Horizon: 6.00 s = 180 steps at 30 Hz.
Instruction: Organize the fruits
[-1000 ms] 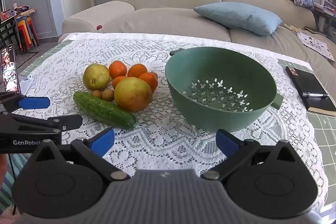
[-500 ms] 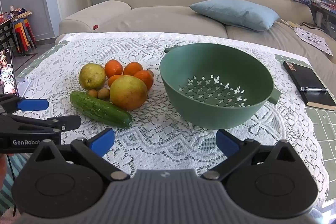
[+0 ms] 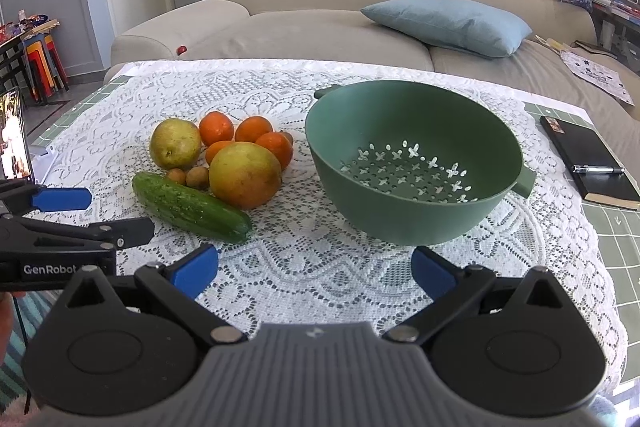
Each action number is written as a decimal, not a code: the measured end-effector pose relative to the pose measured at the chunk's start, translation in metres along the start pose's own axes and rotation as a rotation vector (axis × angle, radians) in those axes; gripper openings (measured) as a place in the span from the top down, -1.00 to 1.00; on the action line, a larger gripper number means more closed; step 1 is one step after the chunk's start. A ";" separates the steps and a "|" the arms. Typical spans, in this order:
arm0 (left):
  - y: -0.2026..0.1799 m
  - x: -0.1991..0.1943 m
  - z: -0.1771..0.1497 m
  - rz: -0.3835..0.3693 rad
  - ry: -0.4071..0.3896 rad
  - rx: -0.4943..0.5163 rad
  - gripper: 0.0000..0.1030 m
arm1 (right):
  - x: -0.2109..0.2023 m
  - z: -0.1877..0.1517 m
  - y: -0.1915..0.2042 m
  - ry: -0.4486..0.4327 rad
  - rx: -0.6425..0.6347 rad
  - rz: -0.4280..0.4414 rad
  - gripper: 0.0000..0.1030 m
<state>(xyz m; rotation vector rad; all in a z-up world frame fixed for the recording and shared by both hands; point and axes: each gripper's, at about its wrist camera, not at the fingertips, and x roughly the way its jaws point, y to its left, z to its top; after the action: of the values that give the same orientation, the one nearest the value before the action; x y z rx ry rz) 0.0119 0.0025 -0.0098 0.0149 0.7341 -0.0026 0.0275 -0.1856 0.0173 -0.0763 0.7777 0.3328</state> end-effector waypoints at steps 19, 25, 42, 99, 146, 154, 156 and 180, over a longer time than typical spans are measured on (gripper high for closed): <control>0.001 -0.001 0.002 0.071 0.008 -0.035 -0.89 | 0.004 0.000 0.000 0.008 0.016 -0.015 -0.92; 0.001 0.000 0.002 0.076 0.016 -0.039 -0.89 | 0.005 0.000 0.000 0.010 0.017 -0.015 -0.93; 0.001 -0.001 0.002 0.077 0.019 -0.041 -0.89 | 0.007 -0.001 0.001 0.016 0.019 -0.012 -0.93; 0.070 0.091 0.035 -0.078 -0.058 -0.155 -0.68 | 0.114 0.028 0.040 -0.072 0.181 0.172 -0.57; 0.066 0.102 0.030 -0.037 -0.124 -0.165 -0.48 | 0.117 0.025 0.048 -0.104 0.081 0.131 -0.33; 0.068 0.087 0.035 -0.052 -0.139 -0.174 -0.48 | 0.093 0.032 0.051 -0.149 0.034 0.161 -0.33; 0.066 0.080 0.038 -0.052 -0.137 -0.173 -0.48 | 0.086 0.035 0.050 -0.161 0.012 0.168 -0.33; -0.031 0.041 0.109 -0.120 -0.078 -0.125 -0.48 | 0.034 0.103 -0.056 -0.173 -0.173 0.141 -0.32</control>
<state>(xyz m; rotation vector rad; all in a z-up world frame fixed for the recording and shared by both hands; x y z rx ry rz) 0.1151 -0.0302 0.0432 -0.1475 0.6552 -0.0714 0.1376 -0.2104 0.0641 -0.1537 0.5832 0.5330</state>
